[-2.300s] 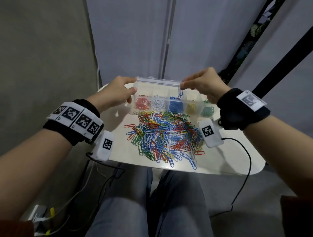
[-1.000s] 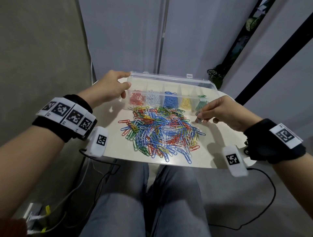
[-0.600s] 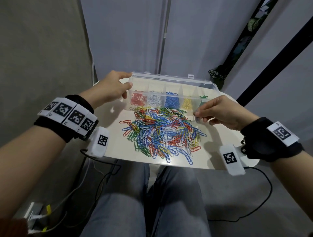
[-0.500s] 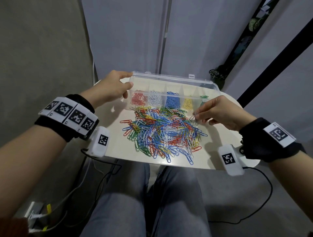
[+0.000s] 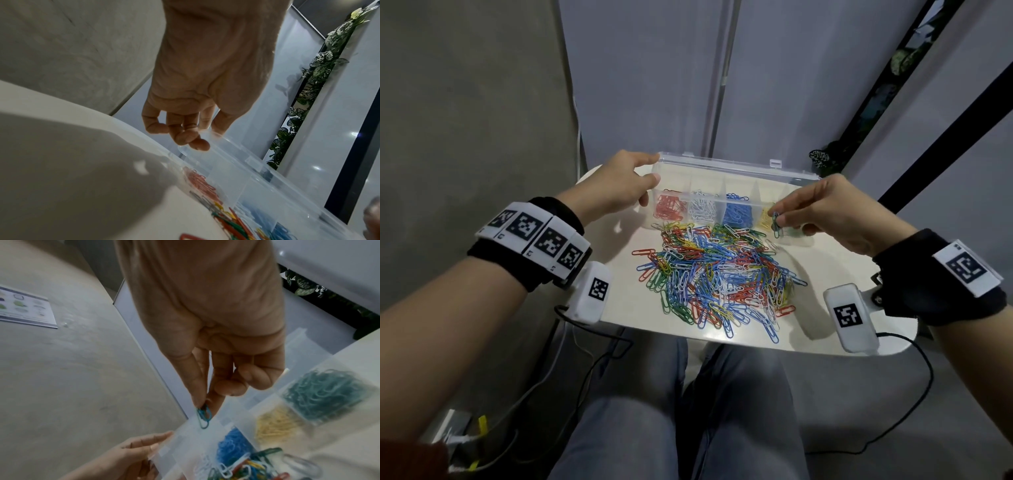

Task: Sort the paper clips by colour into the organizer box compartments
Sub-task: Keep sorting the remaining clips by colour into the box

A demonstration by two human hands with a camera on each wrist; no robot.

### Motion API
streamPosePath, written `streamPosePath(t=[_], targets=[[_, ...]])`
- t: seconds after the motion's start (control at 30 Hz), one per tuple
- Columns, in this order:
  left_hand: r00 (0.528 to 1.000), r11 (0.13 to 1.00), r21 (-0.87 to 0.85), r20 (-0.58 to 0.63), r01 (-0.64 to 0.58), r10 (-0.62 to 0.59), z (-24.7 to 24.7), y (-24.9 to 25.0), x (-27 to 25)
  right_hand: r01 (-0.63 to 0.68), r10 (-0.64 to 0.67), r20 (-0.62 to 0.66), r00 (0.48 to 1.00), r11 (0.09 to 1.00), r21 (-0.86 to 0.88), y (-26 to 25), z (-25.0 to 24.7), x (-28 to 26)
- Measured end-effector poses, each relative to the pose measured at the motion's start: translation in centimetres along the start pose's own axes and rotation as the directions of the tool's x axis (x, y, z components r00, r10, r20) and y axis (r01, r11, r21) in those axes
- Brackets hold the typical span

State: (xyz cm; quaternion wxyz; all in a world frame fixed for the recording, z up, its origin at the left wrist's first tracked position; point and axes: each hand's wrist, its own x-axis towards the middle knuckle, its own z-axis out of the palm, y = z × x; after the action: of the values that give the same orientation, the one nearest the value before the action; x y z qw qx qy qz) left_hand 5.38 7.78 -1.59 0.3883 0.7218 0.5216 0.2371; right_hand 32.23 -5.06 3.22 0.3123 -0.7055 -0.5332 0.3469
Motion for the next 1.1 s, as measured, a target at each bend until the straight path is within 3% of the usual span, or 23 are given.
streamPosePath(t=[0.27, 0.43, 0.6, 0.73, 0.87, 1.1], targets=[[1.0, 1.0, -0.018, 0.005, -0.008, 0.008, 0.0, -0.2, 0.1, 0.042, -0.043, -0.012, 0.999, 0.996, -0.079, -1.5, 0.2, 0.6], [1.0, 1.0, -0.023, 0.003, -0.008, 0.008, 0.1, -0.4, 0.4, 0.052, -0.114, -0.312, 0.943, 0.979, -0.198, -0.5, -2.7, 1.1], [1.0, 1.0, -0.028, -0.003, -0.002, 0.002, 0.1, -0.7, 0.6, -0.007, -0.057, -0.383, 0.922, 0.986, -0.164, 0.7, -4.0, 1.6], [1.0, 1.0, -0.028, -0.005, -0.003, 0.003, 0.2, -0.6, 0.5, -0.014, -0.004, -0.324, 0.946, 0.998, -0.053, 1.0, -4.0, 1.5], [1.0, 1.0, -0.024, -0.007, 0.0, 0.0, 0.1, -0.7, 0.6, -0.047, 0.053, -0.172, 0.984, 0.998, 0.043, 0.7, -3.2, 0.4], [1.0, 1.0, 0.004, -0.003, -0.007, 0.007, 0.0, -0.3, 0.2, -0.093, 0.097, 0.068, 0.993, 0.994, -0.063, 2.7, 0.9, -1.2]])
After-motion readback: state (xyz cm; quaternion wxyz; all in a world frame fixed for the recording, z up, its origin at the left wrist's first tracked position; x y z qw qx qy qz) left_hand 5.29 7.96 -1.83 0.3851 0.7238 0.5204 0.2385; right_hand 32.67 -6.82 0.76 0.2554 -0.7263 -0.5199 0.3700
